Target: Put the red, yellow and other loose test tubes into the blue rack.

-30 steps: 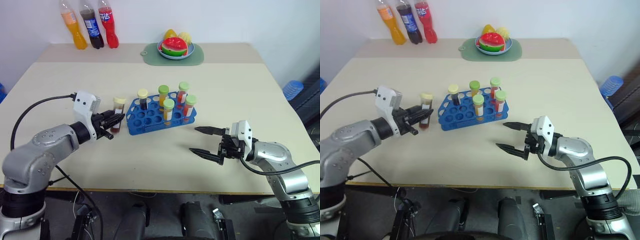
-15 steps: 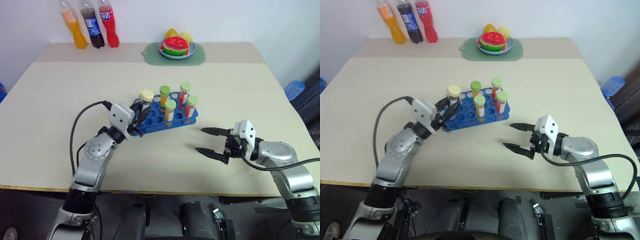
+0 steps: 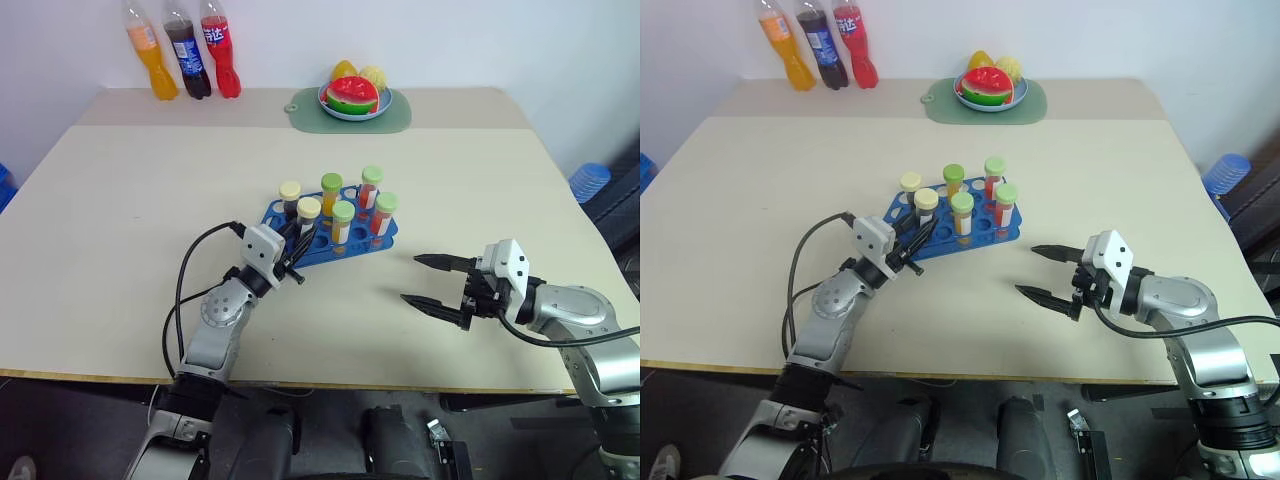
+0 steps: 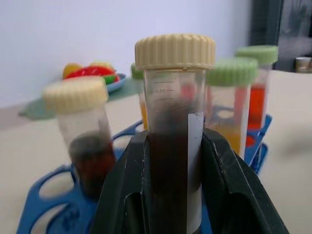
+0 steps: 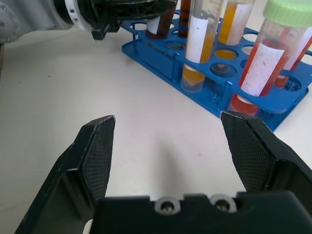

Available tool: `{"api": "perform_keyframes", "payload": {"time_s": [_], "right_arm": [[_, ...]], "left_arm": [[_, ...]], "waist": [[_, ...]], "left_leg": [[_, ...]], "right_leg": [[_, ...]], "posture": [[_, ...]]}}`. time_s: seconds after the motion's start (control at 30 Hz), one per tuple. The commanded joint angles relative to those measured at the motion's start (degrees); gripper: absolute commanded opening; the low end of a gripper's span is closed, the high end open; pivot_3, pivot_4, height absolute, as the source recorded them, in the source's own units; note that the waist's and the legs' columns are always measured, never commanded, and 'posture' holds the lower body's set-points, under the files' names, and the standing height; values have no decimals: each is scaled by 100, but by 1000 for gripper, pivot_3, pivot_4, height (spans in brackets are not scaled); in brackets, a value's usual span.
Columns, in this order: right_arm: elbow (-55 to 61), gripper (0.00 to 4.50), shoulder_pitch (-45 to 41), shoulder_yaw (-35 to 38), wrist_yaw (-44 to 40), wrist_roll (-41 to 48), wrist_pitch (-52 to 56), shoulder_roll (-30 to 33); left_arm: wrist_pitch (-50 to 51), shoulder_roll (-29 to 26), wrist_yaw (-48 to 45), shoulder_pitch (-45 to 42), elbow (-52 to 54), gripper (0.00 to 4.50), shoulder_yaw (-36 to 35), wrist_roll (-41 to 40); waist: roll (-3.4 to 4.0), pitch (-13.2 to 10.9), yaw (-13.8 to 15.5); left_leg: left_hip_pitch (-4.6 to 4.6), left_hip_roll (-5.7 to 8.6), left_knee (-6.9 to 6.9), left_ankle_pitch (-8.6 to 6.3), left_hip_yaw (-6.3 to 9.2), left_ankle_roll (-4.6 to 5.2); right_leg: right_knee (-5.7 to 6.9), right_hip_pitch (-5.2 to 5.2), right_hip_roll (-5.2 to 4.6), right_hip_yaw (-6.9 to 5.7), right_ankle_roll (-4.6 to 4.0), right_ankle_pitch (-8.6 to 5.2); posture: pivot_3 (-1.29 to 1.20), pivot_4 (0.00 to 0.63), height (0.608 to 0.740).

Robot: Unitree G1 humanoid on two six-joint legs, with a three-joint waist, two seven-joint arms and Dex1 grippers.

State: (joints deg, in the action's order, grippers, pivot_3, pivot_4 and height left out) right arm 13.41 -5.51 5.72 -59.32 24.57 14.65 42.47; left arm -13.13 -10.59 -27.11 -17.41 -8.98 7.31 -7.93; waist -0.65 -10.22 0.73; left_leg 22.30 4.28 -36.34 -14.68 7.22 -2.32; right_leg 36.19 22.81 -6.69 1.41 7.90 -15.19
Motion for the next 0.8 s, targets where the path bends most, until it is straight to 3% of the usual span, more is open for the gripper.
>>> {"api": "perform_keyframes", "payload": {"time_s": [0.03,0.13,0.33,0.53,0.67,0.8], "right_arm": [[172,3820,-43,109,39,83,-38,-2],[136,3820,-81,77,54,76,-60,-35],[62,3820,-117,72,176,128,-18,-217],[6,3820,9,135,564,60,-66,-519],[-79,3820,382,325,828,-21,-276,-674],[-93,3820,720,491,1008,-75,-460,-745]], "left_arm": [[-22,53,-42,48,-226,797,23,67],[112,126,-324,85,-229,797,-51,-317],[430,56,-219,281,631,3555,-247,-453],[1385,-624,-725,1048,1821,3555,-506,-1176],[758,-1239,-909,1963,2057,3555,-1126,-940],[1144,-1661,-1232,2512,2231,3555,-1653,-1573]], "waist": [[0,1,0],[1,1,0],[-2,-1,-18],[5,3,-53],[6,4,-44],[8,4,-4]], "left_leg": [[0,0,-1,0,0,0],[-1,0,-5,0,1,0],[2,-1,-4,-2,6,3],[2,-5,1,-2,19,3],[2,-6,5,-2,22,2],[2,-6,9,-3,21,4]], "right_leg": [[0,-1,0,-1,1,0],[0,-5,0,-1,2,1],[0,2,1,0,2,1],[0,4,3,2,2,1],[0,7,4,2,1,1],[-4,5,1,3,0,0]], "posture": [[0,150,740],[0,150,740],[0,150,740],[0,150,740],[0,150,740],[0,150,740]]}}
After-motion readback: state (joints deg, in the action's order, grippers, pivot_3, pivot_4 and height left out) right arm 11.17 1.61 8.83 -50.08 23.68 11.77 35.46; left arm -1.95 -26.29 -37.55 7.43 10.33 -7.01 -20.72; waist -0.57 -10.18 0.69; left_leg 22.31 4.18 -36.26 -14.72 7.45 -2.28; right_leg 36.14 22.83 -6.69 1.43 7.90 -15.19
